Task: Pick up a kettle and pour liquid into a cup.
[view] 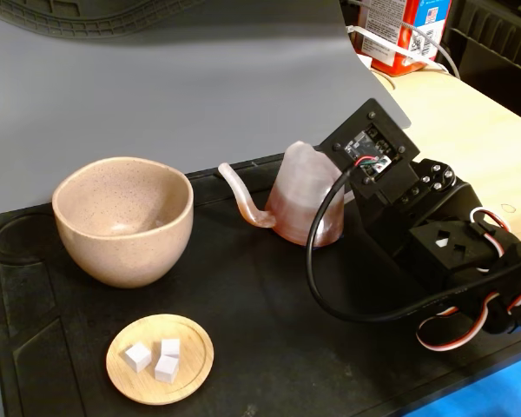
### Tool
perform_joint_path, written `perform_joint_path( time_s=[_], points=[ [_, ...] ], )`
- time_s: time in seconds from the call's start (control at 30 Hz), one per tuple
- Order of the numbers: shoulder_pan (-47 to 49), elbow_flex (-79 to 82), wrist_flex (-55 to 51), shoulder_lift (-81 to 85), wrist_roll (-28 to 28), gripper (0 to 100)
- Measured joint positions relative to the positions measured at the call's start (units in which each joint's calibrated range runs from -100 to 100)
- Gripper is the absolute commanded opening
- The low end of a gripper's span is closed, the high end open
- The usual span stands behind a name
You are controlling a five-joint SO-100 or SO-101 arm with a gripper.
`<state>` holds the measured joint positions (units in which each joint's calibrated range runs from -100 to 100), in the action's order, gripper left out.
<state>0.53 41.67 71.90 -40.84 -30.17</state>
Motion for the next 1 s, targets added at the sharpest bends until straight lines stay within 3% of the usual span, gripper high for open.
perform_joint_path(
  time_s=[0.4,0.77,1.0],
  points=[
    [0.08,0.0,-0.09,0.43,-0.21,1],
    [1.06,8.67,-3.59,13.87,-1.31,1],
    [4.08,9.64,-19.08,28.34,-0.26,1]
  ],
)
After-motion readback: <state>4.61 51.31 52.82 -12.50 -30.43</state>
